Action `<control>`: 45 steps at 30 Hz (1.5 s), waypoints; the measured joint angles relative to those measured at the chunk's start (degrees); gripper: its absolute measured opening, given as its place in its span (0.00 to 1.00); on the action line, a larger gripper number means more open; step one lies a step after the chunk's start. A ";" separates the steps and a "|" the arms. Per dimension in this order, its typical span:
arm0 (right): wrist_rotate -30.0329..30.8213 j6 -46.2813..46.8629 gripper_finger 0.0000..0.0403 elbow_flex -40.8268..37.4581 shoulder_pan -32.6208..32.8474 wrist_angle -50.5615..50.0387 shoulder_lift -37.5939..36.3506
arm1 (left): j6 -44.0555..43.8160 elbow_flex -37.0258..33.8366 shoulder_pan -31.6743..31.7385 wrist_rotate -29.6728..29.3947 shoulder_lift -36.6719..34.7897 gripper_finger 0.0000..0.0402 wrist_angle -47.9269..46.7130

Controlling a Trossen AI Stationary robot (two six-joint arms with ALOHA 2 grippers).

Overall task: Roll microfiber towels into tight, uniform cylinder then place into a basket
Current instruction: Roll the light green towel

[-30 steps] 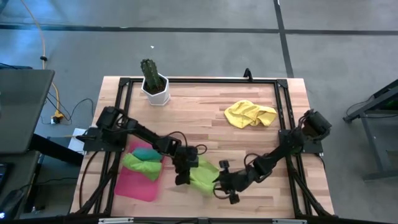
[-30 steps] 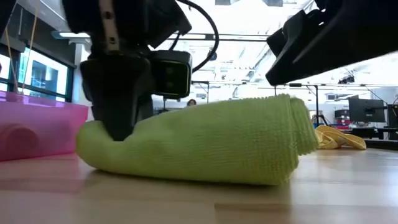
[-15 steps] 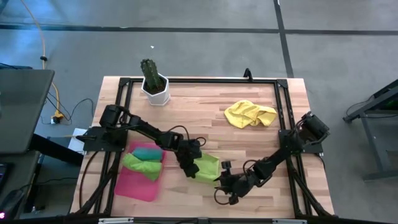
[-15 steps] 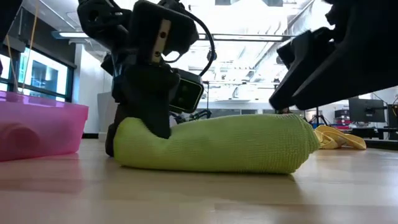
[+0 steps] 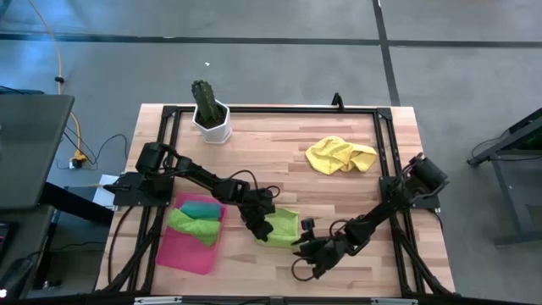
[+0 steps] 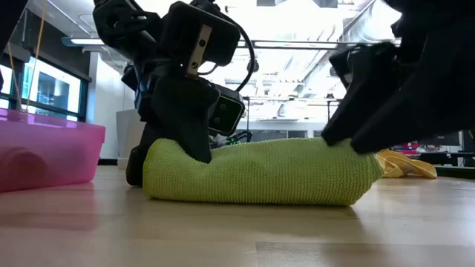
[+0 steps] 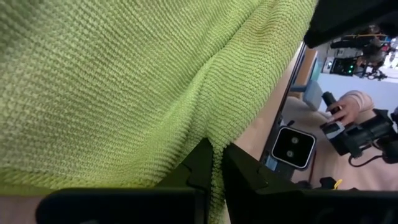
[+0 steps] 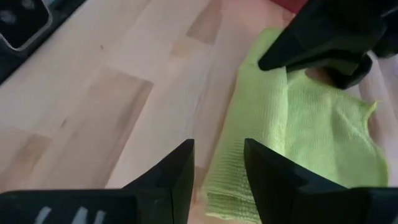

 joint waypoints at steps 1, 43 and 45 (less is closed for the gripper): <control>-0.23 1.01 0.34 0.00 -0.24 -0.14 0.28 | -0.04 -0.04 0.01 0.05 0.00 0.05 0.26; 0.60 21.33 0.14 0.17 -2.08 -0.26 6.71 | 9.44 -0.42 0.95 4.13 -1.74 0.10 0.56; -0.01 24.97 0.06 0.17 -2.15 -0.31 6.71 | 15.14 -0.46 0.86 3.50 -2.46 0.13 0.88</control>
